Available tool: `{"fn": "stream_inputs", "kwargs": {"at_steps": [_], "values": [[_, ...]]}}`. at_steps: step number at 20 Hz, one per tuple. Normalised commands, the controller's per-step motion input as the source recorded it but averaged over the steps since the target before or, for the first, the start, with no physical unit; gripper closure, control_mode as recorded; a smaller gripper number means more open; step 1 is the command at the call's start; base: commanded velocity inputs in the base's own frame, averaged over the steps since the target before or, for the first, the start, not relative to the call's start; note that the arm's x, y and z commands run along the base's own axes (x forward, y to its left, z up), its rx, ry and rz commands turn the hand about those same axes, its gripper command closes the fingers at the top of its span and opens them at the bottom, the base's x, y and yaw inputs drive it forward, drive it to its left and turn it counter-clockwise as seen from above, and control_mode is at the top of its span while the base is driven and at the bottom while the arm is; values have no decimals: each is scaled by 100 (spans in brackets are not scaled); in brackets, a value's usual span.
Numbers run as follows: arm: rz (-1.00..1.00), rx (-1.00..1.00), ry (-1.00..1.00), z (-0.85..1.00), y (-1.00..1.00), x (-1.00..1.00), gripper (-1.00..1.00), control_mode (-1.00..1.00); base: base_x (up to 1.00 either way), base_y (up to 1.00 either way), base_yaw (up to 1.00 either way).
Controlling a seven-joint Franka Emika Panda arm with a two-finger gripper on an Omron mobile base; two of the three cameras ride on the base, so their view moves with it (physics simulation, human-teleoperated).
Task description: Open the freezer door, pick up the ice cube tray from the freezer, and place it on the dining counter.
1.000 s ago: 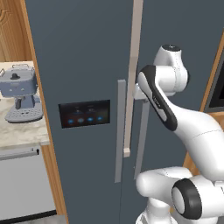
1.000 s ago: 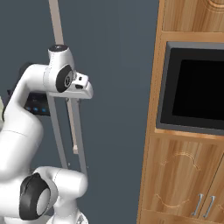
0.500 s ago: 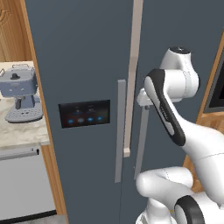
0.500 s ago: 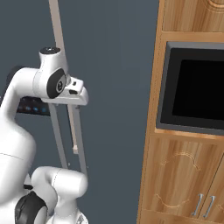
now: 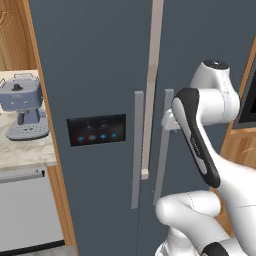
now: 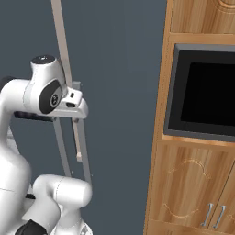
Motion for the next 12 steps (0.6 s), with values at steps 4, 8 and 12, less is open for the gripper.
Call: {"fn": "stream_inputs", "kwargs": {"at_steps": [4, 8, 12], "values": [[0, 0, 0, -4, -8, -13, -100, 100, -2, -7, 0], [0, 0, 0, 0, 0, 0, -100, 100, -1, -50, 0], [0, 0, 0, 0, 0, 0, -100, 100, 1, -61, 0]]}}
